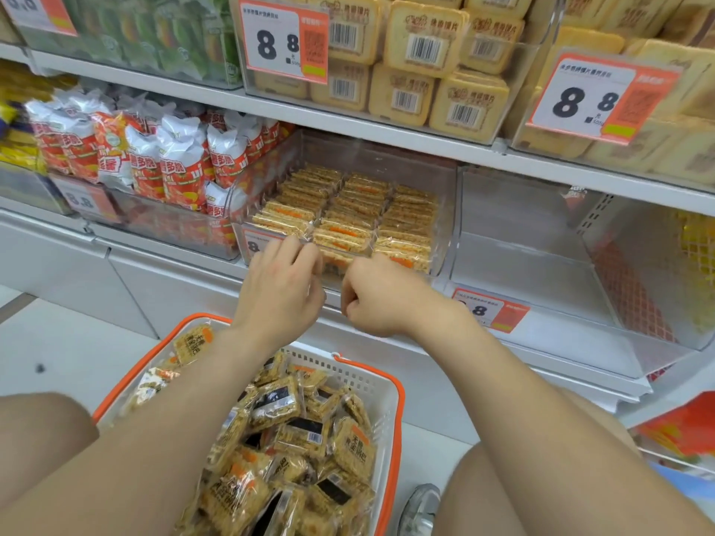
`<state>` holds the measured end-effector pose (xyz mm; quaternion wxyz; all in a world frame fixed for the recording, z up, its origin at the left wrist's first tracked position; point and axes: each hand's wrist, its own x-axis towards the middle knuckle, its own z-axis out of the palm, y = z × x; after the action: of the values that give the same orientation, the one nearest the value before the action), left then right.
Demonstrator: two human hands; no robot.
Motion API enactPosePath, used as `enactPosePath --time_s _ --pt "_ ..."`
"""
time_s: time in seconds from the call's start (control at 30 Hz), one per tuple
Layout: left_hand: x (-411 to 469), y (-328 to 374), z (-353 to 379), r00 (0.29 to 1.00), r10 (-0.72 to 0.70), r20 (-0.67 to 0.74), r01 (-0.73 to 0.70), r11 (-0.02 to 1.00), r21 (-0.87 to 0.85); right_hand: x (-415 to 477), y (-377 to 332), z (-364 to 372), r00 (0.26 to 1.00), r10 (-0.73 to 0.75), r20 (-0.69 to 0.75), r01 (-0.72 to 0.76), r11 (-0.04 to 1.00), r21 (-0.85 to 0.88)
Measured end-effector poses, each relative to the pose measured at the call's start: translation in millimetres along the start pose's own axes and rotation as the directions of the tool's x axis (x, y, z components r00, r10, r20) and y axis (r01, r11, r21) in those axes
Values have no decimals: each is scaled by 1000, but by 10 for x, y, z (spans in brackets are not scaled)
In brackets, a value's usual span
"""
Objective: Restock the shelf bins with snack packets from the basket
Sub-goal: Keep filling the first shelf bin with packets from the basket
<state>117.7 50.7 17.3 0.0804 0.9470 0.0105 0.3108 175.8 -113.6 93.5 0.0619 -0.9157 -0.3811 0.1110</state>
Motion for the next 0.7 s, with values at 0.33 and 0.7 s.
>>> enactPosePath --time_s 0.33,0.7 --pt "-570 37 333 432 -227 873 29 971 238 -18 -495 517 897 -49 440 156 965 -212" --pt "-862 -144 661 195 -153 969 -138 974 181 142 -461 469 916 -34 400 128 969 -211"
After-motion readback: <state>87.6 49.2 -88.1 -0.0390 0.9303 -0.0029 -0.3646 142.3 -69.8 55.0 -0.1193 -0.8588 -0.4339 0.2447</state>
